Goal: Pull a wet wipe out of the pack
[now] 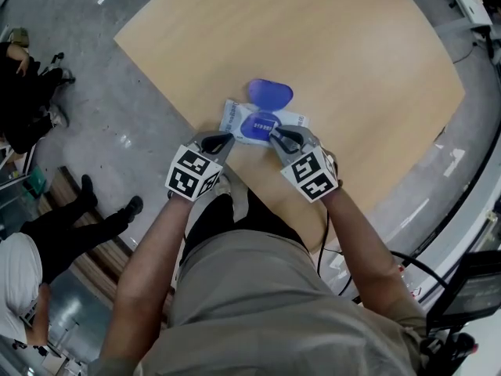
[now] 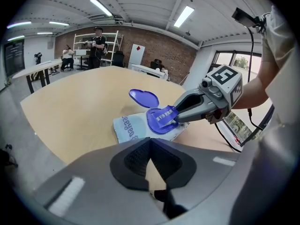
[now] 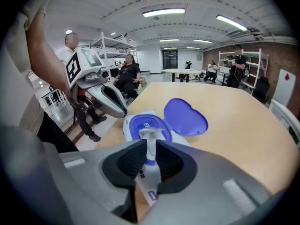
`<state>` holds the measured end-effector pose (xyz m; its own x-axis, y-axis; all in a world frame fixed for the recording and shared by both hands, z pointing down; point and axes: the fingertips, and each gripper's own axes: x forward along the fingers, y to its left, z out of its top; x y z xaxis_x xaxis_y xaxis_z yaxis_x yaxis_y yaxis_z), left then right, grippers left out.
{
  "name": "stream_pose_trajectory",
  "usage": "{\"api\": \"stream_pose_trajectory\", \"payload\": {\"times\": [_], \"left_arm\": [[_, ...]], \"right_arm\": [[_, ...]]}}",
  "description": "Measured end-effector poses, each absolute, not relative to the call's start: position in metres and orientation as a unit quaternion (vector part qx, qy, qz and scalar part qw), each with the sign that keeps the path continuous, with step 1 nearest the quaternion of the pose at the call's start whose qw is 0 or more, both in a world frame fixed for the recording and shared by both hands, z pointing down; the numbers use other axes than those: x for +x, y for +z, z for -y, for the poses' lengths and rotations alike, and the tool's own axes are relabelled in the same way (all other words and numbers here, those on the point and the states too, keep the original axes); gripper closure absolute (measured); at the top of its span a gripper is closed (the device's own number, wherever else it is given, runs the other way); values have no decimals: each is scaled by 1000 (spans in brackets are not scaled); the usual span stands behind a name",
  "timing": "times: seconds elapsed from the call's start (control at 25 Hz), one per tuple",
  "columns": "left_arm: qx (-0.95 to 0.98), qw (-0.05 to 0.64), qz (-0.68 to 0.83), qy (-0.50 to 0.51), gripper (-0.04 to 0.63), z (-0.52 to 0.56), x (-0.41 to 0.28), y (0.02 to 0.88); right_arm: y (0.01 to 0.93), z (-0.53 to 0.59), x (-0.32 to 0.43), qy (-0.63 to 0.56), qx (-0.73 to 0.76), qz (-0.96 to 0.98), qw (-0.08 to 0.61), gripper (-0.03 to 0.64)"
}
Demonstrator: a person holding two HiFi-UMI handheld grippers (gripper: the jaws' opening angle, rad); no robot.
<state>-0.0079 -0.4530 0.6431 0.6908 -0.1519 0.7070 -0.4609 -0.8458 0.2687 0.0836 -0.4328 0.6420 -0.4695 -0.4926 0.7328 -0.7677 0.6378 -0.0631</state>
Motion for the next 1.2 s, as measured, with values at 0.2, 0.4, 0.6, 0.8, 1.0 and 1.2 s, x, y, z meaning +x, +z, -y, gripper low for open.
{"api": "stream_pose_trajectory", "payload": {"times": [0.2, 0.4, 0.6, 0.8, 1.0, 1.2], "left_arm": [[890, 223, 170, 360, 591, 452, -9, 649], [889, 224, 170, 362, 591, 453, -10, 649], [888, 225, 168, 364, 591, 452, -11, 652], [888, 224, 166, 367, 591, 452, -10, 652], [887, 222, 164, 369, 591, 451, -7, 654], [887, 220, 164, 372, 591, 449, -7, 656]], "right_arm": [[648, 434, 79, 201, 368, 834, 359, 569], [649, 434, 81, 193, 374, 828, 370, 584], [648, 433, 85, 193, 384, 826, 365, 612], [641, 433, 93, 190, 397, 825, 354, 614], [635, 432, 105, 188, 411, 822, 346, 614], [623, 434, 115, 185, 429, 820, 331, 614]]}}
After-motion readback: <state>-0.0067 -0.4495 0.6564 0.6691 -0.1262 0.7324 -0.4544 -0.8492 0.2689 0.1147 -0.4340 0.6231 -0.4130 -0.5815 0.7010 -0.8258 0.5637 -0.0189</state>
